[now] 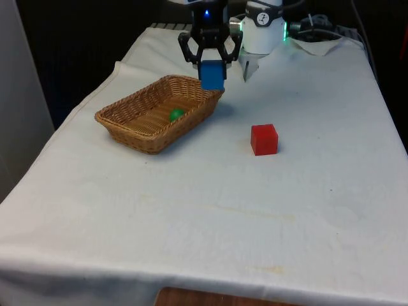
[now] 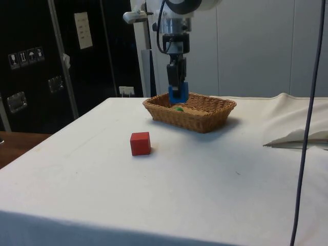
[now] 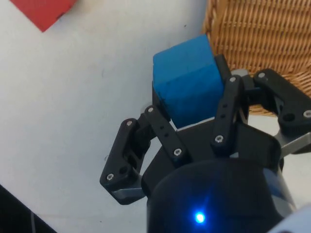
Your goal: Place all non-red objects into the basket.
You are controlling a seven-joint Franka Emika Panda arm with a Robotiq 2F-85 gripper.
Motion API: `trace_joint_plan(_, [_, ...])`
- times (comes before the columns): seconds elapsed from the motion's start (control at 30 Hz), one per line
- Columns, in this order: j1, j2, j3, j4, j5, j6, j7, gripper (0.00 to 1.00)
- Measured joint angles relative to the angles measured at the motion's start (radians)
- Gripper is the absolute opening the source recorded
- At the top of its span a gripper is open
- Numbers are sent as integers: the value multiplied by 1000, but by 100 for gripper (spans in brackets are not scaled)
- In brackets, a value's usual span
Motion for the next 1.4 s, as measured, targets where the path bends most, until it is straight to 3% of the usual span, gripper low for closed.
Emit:
trace_joint_plan(0.57, [-1, 36, -62, 40, 0, 0, 18, 0])
trace_joint_plan(1.4, [-2, 83, -126, 76, 0, 0, 63, 0])
